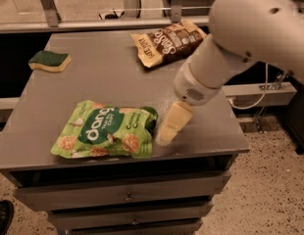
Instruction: Pick green rice chip bag
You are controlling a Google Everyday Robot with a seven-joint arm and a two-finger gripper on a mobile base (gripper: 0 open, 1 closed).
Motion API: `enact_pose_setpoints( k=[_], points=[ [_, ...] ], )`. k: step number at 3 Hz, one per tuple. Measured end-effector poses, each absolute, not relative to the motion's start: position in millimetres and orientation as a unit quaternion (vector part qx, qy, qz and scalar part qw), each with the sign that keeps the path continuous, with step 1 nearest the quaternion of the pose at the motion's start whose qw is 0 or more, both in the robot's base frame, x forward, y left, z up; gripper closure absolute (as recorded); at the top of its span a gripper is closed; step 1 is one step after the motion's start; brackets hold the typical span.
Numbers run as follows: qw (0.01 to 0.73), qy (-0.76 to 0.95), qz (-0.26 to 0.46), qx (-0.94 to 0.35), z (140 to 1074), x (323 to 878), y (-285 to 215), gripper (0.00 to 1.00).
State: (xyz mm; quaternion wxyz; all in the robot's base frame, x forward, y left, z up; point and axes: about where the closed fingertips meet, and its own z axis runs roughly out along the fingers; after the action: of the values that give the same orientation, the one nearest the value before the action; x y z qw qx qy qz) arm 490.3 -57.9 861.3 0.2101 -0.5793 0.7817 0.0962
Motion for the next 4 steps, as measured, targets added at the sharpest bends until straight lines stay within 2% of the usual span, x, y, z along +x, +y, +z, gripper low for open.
enact_pose_setpoints(
  k=[2,4],
  points=[
    [0.196,0.788,0.171,-0.558,831.9,494.7,24.1,0.03],
    [0.181,0.794,0.195,-0.546,829.0,487.4,42.9,0.49]
  ],
)
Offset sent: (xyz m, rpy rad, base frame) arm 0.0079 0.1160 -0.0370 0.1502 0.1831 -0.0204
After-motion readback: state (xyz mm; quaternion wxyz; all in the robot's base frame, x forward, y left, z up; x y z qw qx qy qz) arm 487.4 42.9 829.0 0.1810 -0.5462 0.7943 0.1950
